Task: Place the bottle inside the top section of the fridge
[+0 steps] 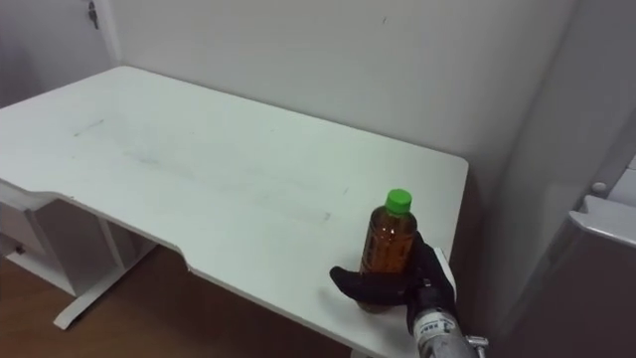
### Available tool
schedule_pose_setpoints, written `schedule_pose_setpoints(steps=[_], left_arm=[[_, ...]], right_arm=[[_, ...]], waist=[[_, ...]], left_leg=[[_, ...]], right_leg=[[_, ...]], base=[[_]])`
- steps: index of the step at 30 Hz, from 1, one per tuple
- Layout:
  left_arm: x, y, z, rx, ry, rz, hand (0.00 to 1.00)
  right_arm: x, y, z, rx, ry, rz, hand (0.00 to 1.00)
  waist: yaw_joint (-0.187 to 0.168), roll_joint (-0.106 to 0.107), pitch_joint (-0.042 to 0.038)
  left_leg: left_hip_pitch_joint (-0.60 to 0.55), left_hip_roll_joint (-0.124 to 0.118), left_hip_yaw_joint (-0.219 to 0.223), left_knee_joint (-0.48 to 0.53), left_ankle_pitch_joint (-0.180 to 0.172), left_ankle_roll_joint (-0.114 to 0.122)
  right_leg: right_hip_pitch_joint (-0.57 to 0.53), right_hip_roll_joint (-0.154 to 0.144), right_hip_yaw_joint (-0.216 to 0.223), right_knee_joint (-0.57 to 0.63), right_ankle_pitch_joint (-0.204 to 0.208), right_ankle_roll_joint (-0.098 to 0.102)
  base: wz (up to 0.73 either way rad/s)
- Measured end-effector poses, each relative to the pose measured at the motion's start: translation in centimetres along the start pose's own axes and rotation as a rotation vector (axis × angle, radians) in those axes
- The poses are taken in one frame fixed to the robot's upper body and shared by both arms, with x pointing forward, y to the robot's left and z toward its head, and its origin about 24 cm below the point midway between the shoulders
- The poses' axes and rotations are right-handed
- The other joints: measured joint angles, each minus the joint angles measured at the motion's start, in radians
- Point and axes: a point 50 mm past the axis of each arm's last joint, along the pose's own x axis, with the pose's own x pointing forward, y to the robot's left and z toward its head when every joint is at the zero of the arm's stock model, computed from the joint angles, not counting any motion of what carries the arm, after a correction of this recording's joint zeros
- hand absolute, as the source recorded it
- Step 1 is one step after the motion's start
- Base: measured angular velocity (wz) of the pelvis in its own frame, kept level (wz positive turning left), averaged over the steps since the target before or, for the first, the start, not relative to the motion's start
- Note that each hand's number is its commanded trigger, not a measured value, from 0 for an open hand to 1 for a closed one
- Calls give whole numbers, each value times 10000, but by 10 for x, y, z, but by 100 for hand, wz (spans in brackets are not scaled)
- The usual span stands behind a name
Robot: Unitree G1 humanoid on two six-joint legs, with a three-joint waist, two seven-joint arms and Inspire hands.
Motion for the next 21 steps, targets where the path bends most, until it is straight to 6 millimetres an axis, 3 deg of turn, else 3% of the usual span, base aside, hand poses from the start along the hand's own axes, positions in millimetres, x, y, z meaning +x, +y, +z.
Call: schedule_pose_setpoints(steps=[8, 21], left_arm=[[1, 2, 1, 62, -39, 37, 0], [1, 3, 1, -118, -22, -20, 0]], right_arm=[[-1, 3, -2, -92, 56, 142, 0], [0, 4, 0, -30, 11, 50, 0]], waist=[[6, -118, 61], [55, -33, 86]], left_leg=[[-124, -2, -24, 56, 30, -7], [-133, -12, -139, 101, 40, -16]], right_leg=[[-47, 1, -18, 10, -1, -3], [-29, 15, -141, 3, 2, -8]], base=[[0], [2]])
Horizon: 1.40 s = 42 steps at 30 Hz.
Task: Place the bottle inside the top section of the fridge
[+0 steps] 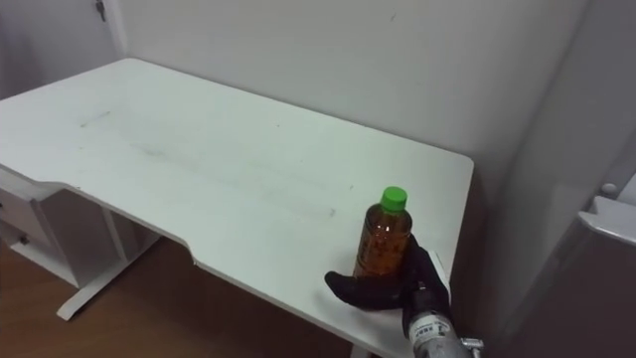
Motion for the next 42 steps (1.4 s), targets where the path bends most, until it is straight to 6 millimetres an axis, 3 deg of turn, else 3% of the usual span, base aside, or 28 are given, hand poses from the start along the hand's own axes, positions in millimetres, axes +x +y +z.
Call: schedule_pose_setpoints(steps=[3, 4, 5, 9, 22, 42], left_arm=[[0, 0, 0, -11, 3, -12, 0], [0, 0, 0, -12, -11, -18, 0], [0, 0, 0, -13, -15, -30, 0], [-1, -1, -2, -10, 49, -68, 0], [-2, -8, -8, -86, 350, -289, 0], [-2, -4, -9, -419, 346, 42, 0]], right_arm=[[2, 1, 4, 123, -96, -74, 0], [3, 1, 6, 241, -124, -150, 5], [4, 0, 7, 425, -130, -279, 100], [4, -1, 8, 761, -69, -602, 100], [4, -6, 5, 1294, 191, -1499, 100], [4, -5, 3, 1400, 451, -1248, 100]], waist=[[55, 117, -28], [117, 162, -55], [149, 204, -79], [226, 288, -114], [210, 471, -13], [102, 438, -85]], left_leg=[[-42, 9, 14, 14, 3, -3], [-72, 12, 17, 14, 10, -9], [-100, 15, 13, 16, 24, -11], [-103, 15, -7, 29, 41, -13], [-178, 5, -42, 75, 59, -9], [214, -1, 24, -1, 74, -6]], right_leg=[[-54, 0, -1, 0, 10, -17], [-96, 0, -1, 0, 19, -31], [-111, -1, -37, 0, 25, -39], [-101, -2, -71, 2, 26, -41], [-136, -7, -80, 33, 33, -54], [157, -19, -2, -6, 34, -54]], base=[[-1], [0], [0], [2], [0], [-1]])
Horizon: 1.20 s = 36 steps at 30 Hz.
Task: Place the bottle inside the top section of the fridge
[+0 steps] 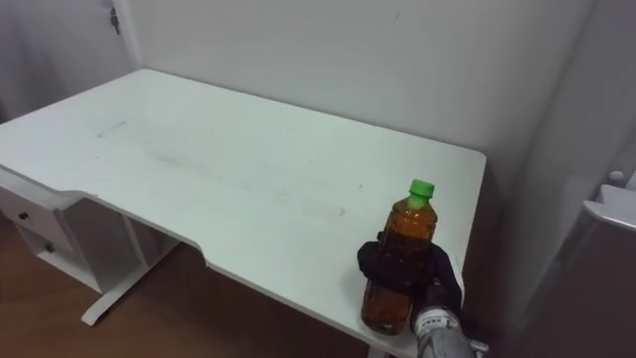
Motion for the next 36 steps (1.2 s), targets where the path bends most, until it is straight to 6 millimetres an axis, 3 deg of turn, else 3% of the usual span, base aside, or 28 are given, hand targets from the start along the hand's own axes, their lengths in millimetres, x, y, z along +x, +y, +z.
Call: schedule_pose_setpoints(steps=[2, 6, 12, 17, 24, 29, 33, 36], left_arm=[[-1, -1, -2, -34, 8, -29, 0], [-1, -2, -3, -123, -34, -40, 0], [-2, 3, -17, -784, 516, 193, 0], [-4, 8, -27, -1212, 759, 414, 0], [-3, 13, -25, -1555, 573, 568, 0], [-3, 14, -26, -1640, 578, 549, 0], [-3, 16, -24, -1768, 470, 564, 0], [-3, 18, -25, -1898, 491, 635, 0]], right_arm=[[0, 3, 3, -22, -110, 285, 100], [-4, 7, 11, -613, -674, 851, 100], [-18, 7, 45, -1156, -2188, 1959, 100], [-23, 1, 72, -1583, -3257, 2125, 100], [-37, 1, 104, -2241, -4700, 2546, 100], [-40, -15, 124, -2300, -5367, 2075, 100], [-42, -25, 136, -2439, -5699, 1826, 100], [-48, -21, 143, -2427, -6072, 2030, 100]], waist=[[-181, -18, -113], [-302, 23, -150], [-689, -1, -185], [-998, -282, -292], [-1349, -318, -233], [-1420, -371, -179], [-1428, -396, -178], [-1577, -416, -195]], left_leg=[[49, 3, 18, -52, 1, 1], [315, 20, 132, -130, 4, 4], [763, 38, 451, -422, 37, 33], [1082, 31, 693, -624, 80, 56], [1286, 38, 734, -667, 65, 69], [1280, 33, 735, -656, 63, 70], [1415, 39, 846, -714, 64, 73], [1425, 52, 864, -771, 66, 70]], right_leg=[[42, -4, -5, 0, 0, 0], [217, -7, 145, -3, -1, 0], [405, -37, 455, -6, -4, 5], [486, -67, 722, -35, -7, 15], [638, -61, 785, -26, 1, 27], [646, -60, 802, -37, 0, 26], [630, -53, 917, -118, -3, 34], [678, -8, 1007, -167, 20, 46]], base=[[0], [-9], [-15], [-16], [-2], [0], [-8], [0]])
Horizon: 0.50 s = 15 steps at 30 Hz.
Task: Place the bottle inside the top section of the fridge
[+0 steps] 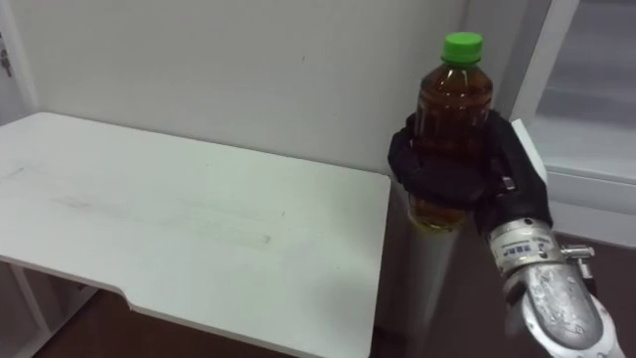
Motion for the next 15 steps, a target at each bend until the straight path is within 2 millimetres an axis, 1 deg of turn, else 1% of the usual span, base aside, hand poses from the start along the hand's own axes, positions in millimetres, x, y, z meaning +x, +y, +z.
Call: schedule_pose_setpoints(steps=[3, 5, 7, 11, 13, 15], left_arm=[[1, 2, 2, -140, -52, 117, 0], [0, 3, -2, -147, -37, 303, 0], [-1, 3, -4, -142, 28, 355, 0], [-1, 3, -6, -134, 91, 350, 0], [-1, 3, -8, -133, 185, 357, 0], [-2, 3, -14, -150, 358, 454, 0]], right_arm=[[1, -5, 5, -241, -145, -21, 100], [2, -11, 10, -396, -231, -194, 100], [2, -17, 14, -469, -372, -414, 100], [3, -29, 21, -768, -581, -951, 100], [3, -30, 22, -750, -601, -1068, 100], [3, -31, 22, -679, -587, -1086, 100]], waist=[[-152, -17, -7], [-266, -15, -9], [-274, -12, -8], [-368, -1, -13], [-354, 9, -7], [-400, 16, -1]], left_leg=[[83, -3, 13, -83, -1, 0], [235, 11, 105, -196, -2, -2], [294, 34, 213, -238, -11, -12], [371, 62, 325, -245, -23, -25], [475, 104, 462, -269, -39, -38], [566, 145, 510, -260, -93, -66]], right_leg=[[92, 2, 25, -20, 6, 9], [155, 12, 145, -17, 6, 11], [149, 36, 272, -12, 7, 11], [152, 61, 390, 6, 15, -2], [198, 94, 516, 4, 28, -19], [304, 134, 580, -17, 32, -25]], base=[[0], [-13], [-19], [-10], [-17], [-13]])
